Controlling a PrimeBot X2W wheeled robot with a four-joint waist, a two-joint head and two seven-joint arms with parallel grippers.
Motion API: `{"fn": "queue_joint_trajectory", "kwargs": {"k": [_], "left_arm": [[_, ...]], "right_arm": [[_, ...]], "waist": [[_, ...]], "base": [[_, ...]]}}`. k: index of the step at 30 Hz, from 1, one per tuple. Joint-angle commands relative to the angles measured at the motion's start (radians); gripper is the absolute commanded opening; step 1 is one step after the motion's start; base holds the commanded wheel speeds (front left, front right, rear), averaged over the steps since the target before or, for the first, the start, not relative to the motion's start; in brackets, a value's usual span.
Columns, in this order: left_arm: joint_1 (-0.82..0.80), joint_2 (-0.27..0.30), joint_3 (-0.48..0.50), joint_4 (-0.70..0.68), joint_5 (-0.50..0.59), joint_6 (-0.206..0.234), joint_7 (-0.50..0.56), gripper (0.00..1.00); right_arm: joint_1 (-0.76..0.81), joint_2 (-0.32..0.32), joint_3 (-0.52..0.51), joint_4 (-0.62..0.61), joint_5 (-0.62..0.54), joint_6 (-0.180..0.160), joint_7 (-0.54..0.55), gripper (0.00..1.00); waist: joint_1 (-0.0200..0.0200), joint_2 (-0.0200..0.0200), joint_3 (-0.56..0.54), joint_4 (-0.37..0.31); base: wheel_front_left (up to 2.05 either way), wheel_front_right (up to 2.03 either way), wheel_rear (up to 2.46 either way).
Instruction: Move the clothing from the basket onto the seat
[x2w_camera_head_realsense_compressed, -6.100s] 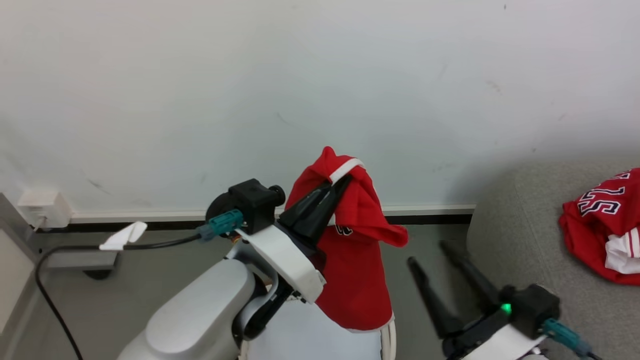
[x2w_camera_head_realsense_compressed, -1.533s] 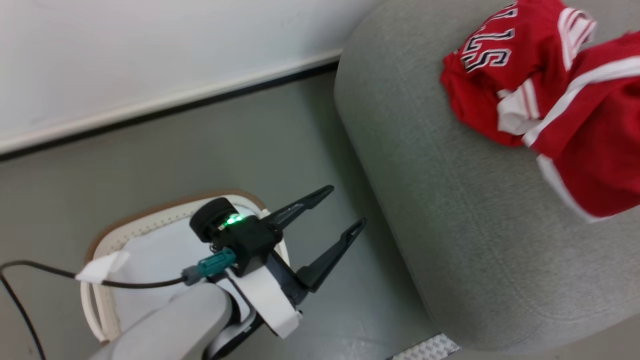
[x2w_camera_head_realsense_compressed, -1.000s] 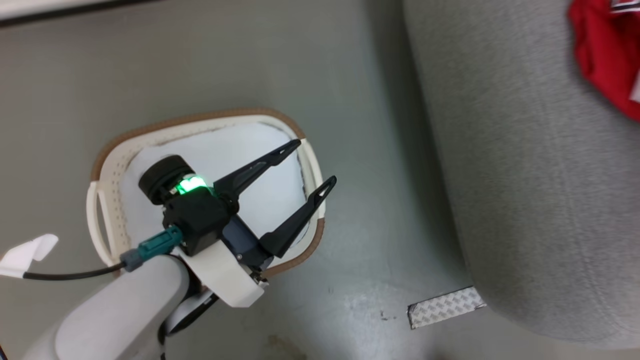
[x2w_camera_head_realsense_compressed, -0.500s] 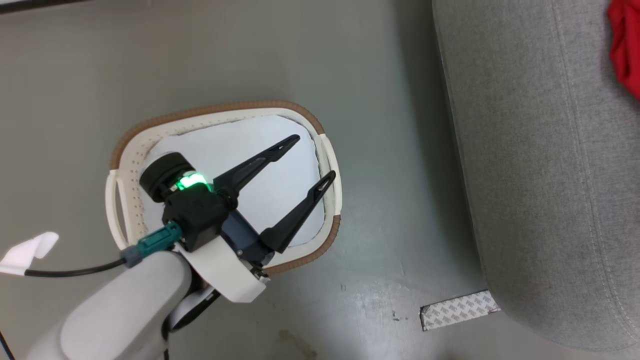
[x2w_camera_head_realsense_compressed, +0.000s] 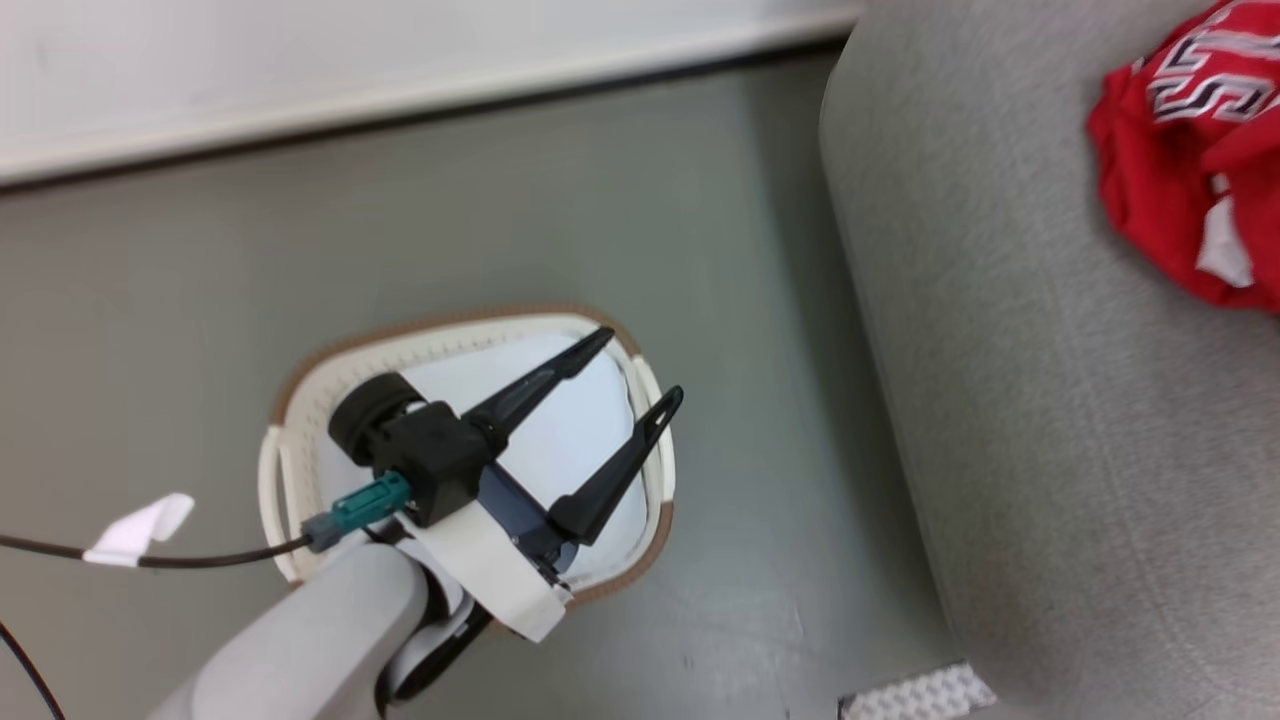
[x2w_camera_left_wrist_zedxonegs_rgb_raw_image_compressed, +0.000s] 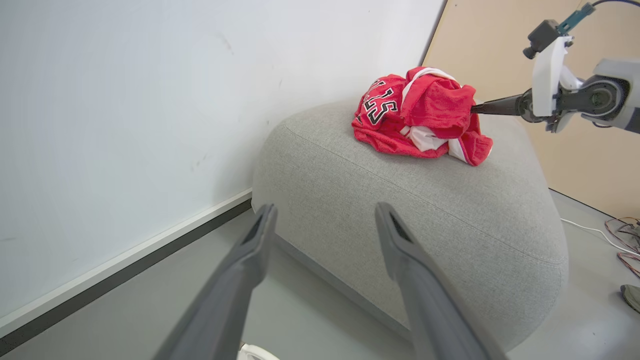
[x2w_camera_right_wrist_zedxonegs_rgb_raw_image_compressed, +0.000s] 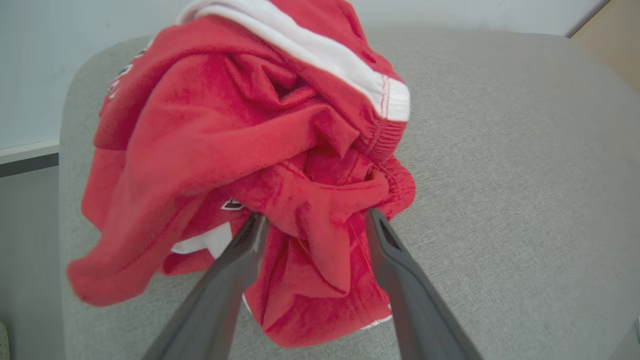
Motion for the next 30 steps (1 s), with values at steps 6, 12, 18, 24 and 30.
{"fn": "queue_joint_trajectory", "kwargs": {"k": [6, 12, 18, 24, 30], "left_arm": [[0.079, -0.054, 0.040, 0.042, -0.028, 0.015, -0.004, 1.00], [0.149, -0.094, 0.104, 0.077, -0.029, 0.030, -0.004, 1.00], [0.208, -0.126, 0.184, 0.116, -0.014, 0.048, -0.004, 1.00], [0.277, -0.135, 0.284, 0.142, -0.025, 0.051, -0.005, 1.00], [0.333, -0.130, 0.397, 0.156, -0.019, 0.055, -0.005, 1.00]], "right_arm": [[0.106, -0.037, 0.052, -0.116, 0.050, -0.003, 0.031, 1.00], [0.161, -0.067, 0.114, -0.226, 0.138, -0.003, -0.010, 1.00], [0.191, -0.076, 0.195, -0.286, 0.219, -0.003, -0.061, 1.00], [0.209, -0.063, 0.280, -0.328, 0.292, -0.003, -0.141, 1.00], [0.241, -0.020, 0.353, -0.365, 0.308, -0.003, -0.263, 1.00]], "waist": [[0.0000, -0.0001, -0.214, 0.003], [0.0000, -0.0001, -0.331, 0.024], [0.0000, -0.0001, -0.437, 0.066], [0.0000, -0.0001, -0.501, 0.114], [0.0000, -0.0001, -0.520, 0.162]], "base": [[0.00, 0.00, 0.00], [0.00, 0.00, 0.00], [0.00, 0.00, 0.00], [0.00, 0.00, 0.00], [0.00, 0.00, 0.00]]}}
